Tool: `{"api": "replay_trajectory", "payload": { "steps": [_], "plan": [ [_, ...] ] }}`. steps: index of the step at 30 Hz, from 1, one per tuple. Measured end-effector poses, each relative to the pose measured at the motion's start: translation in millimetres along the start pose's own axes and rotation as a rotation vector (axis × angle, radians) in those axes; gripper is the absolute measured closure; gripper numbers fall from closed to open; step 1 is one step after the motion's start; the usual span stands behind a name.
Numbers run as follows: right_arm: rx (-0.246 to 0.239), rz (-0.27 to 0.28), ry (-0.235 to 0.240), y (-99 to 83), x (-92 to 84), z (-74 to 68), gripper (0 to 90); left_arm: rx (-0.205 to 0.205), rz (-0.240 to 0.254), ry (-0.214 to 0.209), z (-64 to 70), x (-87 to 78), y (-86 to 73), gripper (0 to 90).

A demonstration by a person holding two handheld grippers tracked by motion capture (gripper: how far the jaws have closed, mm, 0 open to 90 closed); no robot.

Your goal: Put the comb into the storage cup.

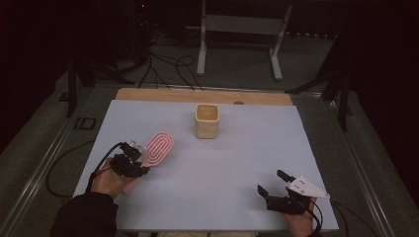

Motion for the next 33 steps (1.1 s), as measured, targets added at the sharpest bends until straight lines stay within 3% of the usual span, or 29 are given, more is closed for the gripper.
{"api": "replay_trajectory", "payload": {
  "steps": [12, 22, 33],
  "plan": [
    [-0.001, -0.001, 0.001, -0.4, 0.8, -0.5, 8.4, -0.041, 0.138, -0.021, 3.3, -5.9, 5.8, 70.8],
    [-0.004, -0.006, 0.002, -1.4, 1.7, -0.6, 8.4, -0.045, 0.197, -0.023, 7.8, -7.9, 11.3, 70.8],
    [-0.006, -0.017, -0.002, -3.1, 3.7, -0.9, 8.4, -0.017, 0.242, -0.011, 15.6, -12.3, 17.8, 70.8]
  ]
}}
Point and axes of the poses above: each handheld gripper's, and its own axes: x roughly forward along the jaws, y roughly out of its top, z roughly to its right, the point moved 5 cm from there along x, roughly forward along the jaws
